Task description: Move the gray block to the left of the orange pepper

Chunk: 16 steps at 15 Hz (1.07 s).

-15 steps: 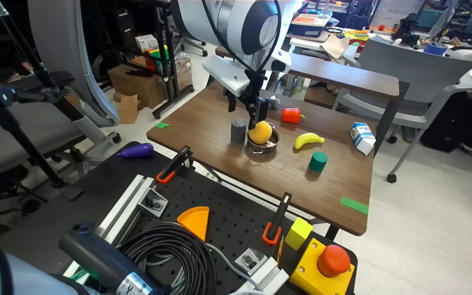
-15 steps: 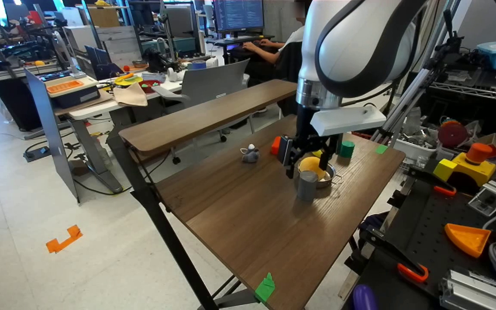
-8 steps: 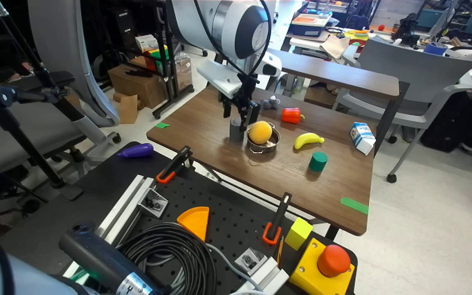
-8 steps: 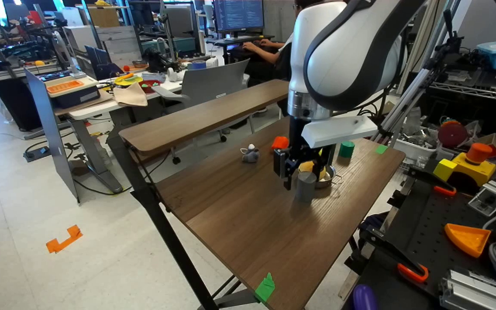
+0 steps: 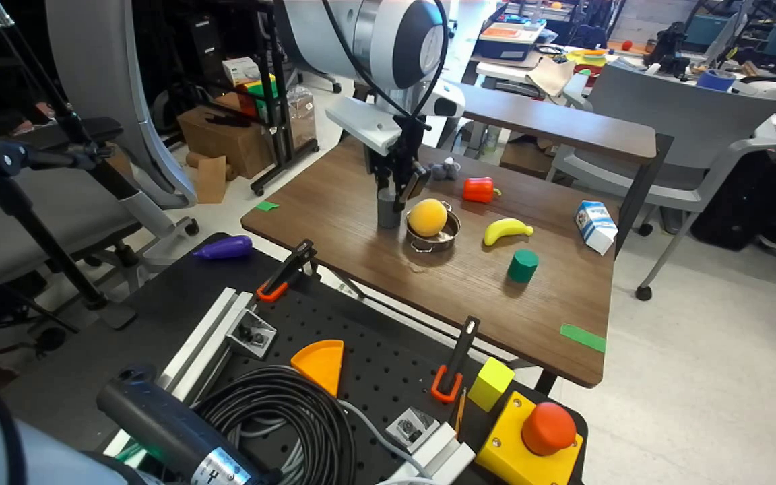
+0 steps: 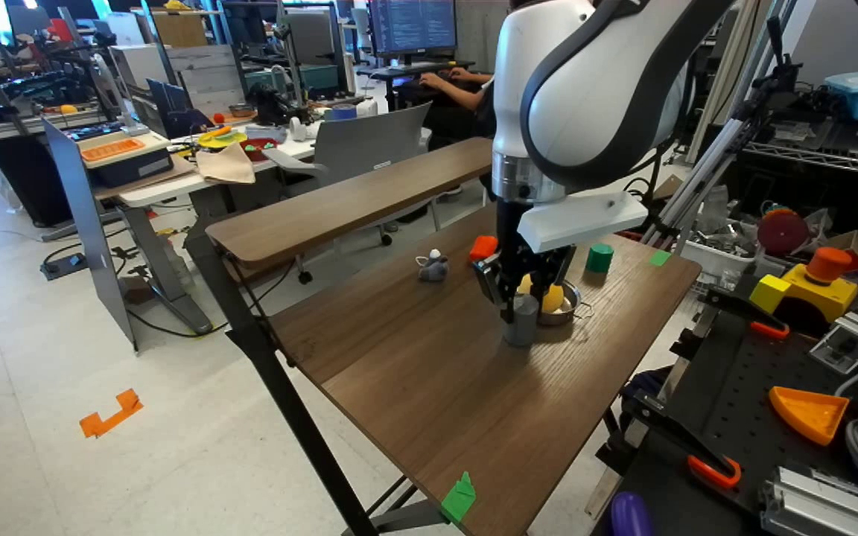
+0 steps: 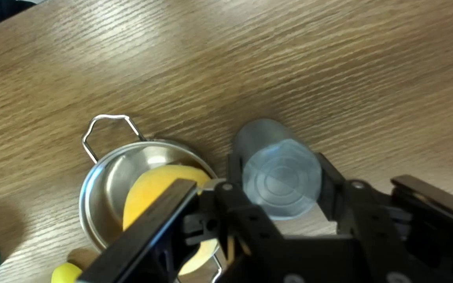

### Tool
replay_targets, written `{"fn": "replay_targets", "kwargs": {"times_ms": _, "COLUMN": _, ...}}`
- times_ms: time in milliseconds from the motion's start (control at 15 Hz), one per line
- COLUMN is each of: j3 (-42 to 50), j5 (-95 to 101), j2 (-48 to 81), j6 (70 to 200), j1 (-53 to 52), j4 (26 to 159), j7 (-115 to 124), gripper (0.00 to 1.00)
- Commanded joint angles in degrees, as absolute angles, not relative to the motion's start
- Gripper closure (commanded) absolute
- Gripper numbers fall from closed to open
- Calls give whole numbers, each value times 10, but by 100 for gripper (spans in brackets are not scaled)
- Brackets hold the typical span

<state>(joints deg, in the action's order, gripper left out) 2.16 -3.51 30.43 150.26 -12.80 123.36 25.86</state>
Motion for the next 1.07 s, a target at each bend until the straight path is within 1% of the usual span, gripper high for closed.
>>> {"fn": "replay_targets", "kwargs": {"times_ms": 0, "j3": 34, "j5": -16, "j2": 286, "j6": 1484, "j1": -142, "j4": 1218, "j7": 270, "gripper": 79}}
{"fn": "replay_targets", "kwargs": {"times_ms": 333, "j3": 31, "j5": -17, "j2": 287, "j6": 1460, "j1": -137, "j4": 1148, "j7": 272, "gripper": 79}}
{"fn": "replay_targets", "kwargs": {"times_ms": 600, "j3": 39, "j5": -10, "j2": 324, "j6": 1430, "j1": -137, "j4": 1054, "j7": 291, "gripper": 79}}
{"fn": "replay_targets", "kwargs": {"times_ms": 800, "j3": 80, "j5": 59, "j2": 361, "j6": 1456, "j1": -168, "j4": 1014, "j7": 332, "gripper": 79}}
{"fn": "replay_targets", "kwargs": {"times_ms": 1000, "j3": 137, "j5": 156, "j2": 396, "j6": 1475, "j1": -209, "j4": 1008, "j7": 384, "gripper": 79}}
